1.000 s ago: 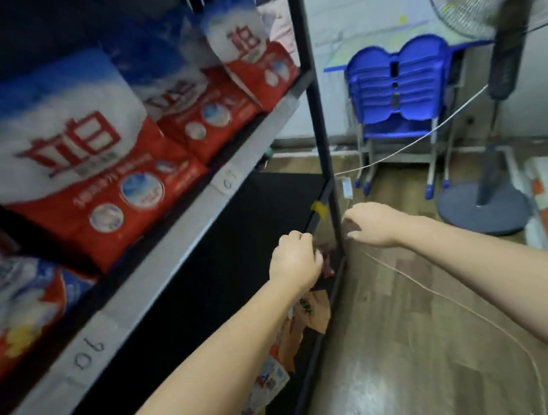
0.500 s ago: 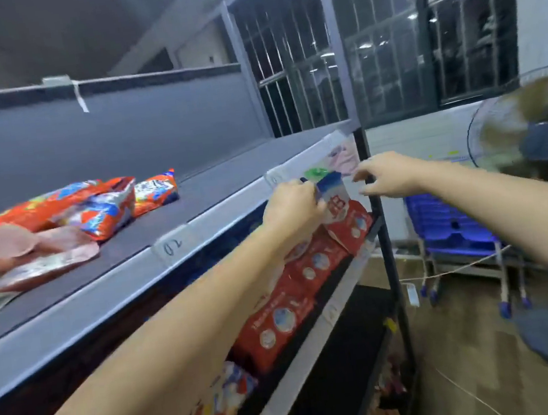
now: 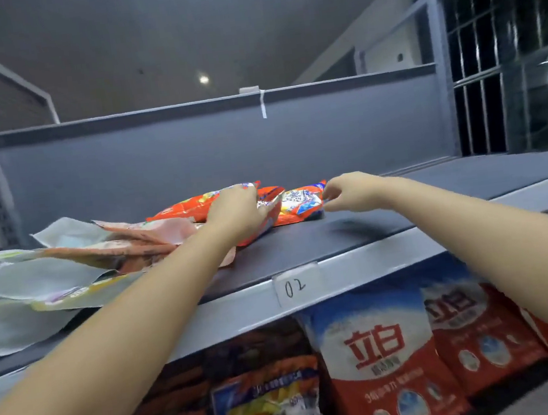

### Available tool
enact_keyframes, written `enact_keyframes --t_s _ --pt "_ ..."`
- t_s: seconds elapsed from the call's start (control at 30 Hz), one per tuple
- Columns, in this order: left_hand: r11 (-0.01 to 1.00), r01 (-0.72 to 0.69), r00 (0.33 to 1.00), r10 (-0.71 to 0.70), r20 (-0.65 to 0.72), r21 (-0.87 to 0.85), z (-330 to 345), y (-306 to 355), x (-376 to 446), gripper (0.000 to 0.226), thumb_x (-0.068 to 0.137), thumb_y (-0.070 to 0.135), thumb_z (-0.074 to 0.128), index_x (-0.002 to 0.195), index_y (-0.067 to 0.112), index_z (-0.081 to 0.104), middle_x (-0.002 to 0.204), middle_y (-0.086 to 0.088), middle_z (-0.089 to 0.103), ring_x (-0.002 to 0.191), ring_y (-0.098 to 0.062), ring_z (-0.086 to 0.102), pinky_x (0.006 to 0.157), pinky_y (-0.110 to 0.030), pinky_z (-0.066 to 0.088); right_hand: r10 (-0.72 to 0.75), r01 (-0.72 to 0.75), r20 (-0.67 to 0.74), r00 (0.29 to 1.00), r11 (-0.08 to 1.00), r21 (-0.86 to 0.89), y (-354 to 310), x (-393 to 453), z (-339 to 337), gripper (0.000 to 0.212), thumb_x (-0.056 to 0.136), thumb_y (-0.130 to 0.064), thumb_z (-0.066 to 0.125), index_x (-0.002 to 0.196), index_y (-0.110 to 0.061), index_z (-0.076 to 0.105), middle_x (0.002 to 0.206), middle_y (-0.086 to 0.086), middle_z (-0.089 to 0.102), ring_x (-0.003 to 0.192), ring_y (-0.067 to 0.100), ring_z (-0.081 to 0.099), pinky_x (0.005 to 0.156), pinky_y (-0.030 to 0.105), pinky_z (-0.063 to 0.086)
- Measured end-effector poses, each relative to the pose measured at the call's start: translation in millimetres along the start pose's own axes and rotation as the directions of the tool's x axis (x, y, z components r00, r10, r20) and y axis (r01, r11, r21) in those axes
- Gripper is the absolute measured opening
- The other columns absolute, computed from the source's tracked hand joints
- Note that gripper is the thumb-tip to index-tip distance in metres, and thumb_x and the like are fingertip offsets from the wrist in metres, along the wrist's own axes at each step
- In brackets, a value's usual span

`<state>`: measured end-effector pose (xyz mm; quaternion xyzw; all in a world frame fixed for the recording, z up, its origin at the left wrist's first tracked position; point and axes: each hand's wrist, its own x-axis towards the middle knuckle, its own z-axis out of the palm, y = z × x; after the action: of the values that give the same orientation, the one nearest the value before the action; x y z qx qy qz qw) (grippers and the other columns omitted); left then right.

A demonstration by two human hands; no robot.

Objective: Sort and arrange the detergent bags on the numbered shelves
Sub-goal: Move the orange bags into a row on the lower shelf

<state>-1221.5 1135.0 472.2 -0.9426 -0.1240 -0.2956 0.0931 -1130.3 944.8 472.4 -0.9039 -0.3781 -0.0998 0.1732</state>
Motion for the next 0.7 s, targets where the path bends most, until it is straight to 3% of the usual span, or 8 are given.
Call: enact_keyframes --t_s 0.07,0.13,0.23,0.3,0.37,0.43,0.57,0.7 --pt "0.997 0.081 0.996 -0.081 0.047 -0.008 10.0 -15.1 2.4 0.036 0.094 0.032 0.046 0.118 0.008 0.058 0.129 -0.010 0.057 0.113 -0.032 0.054 0.082 -0.033 0.042 -0.013 0.004 0.071 0.997 0.993 0.120 -10.8 33.4 8.4 0.044 0.092 -0.036 0.054 0.118 -0.002 0.060 0.124 0.015 0.058 0.096 0.022 0.053 0.092 0.036 0.045" --pt "0.993 0.114 0.993 -0.113 0.043 -0.018 20.4 -25.6 3.4 0.034 0.094 0.028 0.046 0.120 0.011 0.060 0.128 -0.011 0.057 0.116 -0.029 0.052 0.090 -0.036 0.043 -0.013 -0.047 0.158 0.987 0.929 0.366 -21.3 62.2 16.5 0.048 0.091 -0.040 0.054 0.117 0.001 0.059 0.115 0.018 0.060 0.087 0.021 0.054 0.082 0.032 0.050" --pt "0.990 0.113 0.993 -0.114 -0.003 -0.079 25.4 -30.9 4.6 0.031 0.093 0.025 0.047 0.117 0.013 0.063 0.124 -0.008 0.059 0.116 -0.025 0.051 0.094 -0.038 0.042 -0.021 -0.197 0.302 0.953 0.716 0.670 -37.0 92.9 30.7 0.055 0.092 -0.040 0.056 0.127 0.001 0.048 0.098 0.014 0.052 0.078 0.022 0.052 0.073 0.028 0.048" --pt "0.985 0.121 0.992 -0.123 -0.009 -0.125 22.2 -30.1 3.2 0.030 0.092 0.022 0.048 0.116 0.014 0.065 0.122 -0.007 0.061 0.114 -0.024 0.052 0.091 -0.036 0.042 -0.023 -0.257 0.336 0.942 0.594 0.762 -45.0 106.0 42.8 0.050 0.090 -0.035 0.059 0.128 -0.004 0.047 0.107 0.013 0.054 0.081 0.024 0.056 0.069 0.029 0.051" --pt "0.981 0.121 0.992 -0.124 -0.009 -0.153 20.6 -29.3 0.4 0.030 0.091 0.019 0.049 0.114 0.015 0.067 0.120 -0.005 0.064 0.110 -0.023 0.054 0.085 -0.034 0.044 -0.012 -0.303 0.353 0.935 0.485 0.820 -52.6 114.8 53.0 0.050 0.086 -0.029 0.066 0.128 -0.009 0.048 0.124 0.011 0.054 0.099 0.025 0.060 0.064 0.031 0.053" --pt "0.975 0.144 0.989 -0.148 -0.013 -0.168 20.9 -30.1 -1.3 0.030 0.089 0.017 0.048 0.111 0.014 0.068 0.117 -0.005 0.066 0.107 -0.023 0.056 0.082 -0.034 0.045 0.035 -0.301 0.318 0.948 0.432 0.850 -62.6 119.5 60.6 0.041 0.088 -0.017 0.062 0.126 -0.008 0.049 0.122 0.009 0.055 0.101 0.024 0.058 0.068 0.034 0.052" --pt "0.959 0.191 0.980 -0.199 -0.018 -0.209 17.4 -30.1 -3.2 0.027 0.089 0.015 0.046 0.100 0.010 0.070 0.107 -0.009 0.068 0.099 -0.027 0.059 0.080 -0.037 0.047 0.186 -0.239 0.173 0.967 0.442 0.864 -69.3 124.4 65.3 0.037 0.082 0.000 0.059 0.118 0.000 0.054 0.117 0.015 0.061 0.105 0.030 0.061 0.091 0.044 0.051" --pt "0.950 0.225 0.974 -0.220 0.045 -0.215 8.8 -29.4 -6.9 0.020 0.091 0.016 0.043 0.079 0.009 0.057 0.097 -0.013 0.066 0.093 -0.030 0.057 0.067 -0.032 0.040 0.284 -0.204 0.079 0.956 0.444 0.872 -47.6 122.2 57.4 0.040 0.074 0.002 0.065 0.113 0.001 0.056 0.110 0.018 0.063 0.095 0.031 0.065 0.084 0.047 0.054"
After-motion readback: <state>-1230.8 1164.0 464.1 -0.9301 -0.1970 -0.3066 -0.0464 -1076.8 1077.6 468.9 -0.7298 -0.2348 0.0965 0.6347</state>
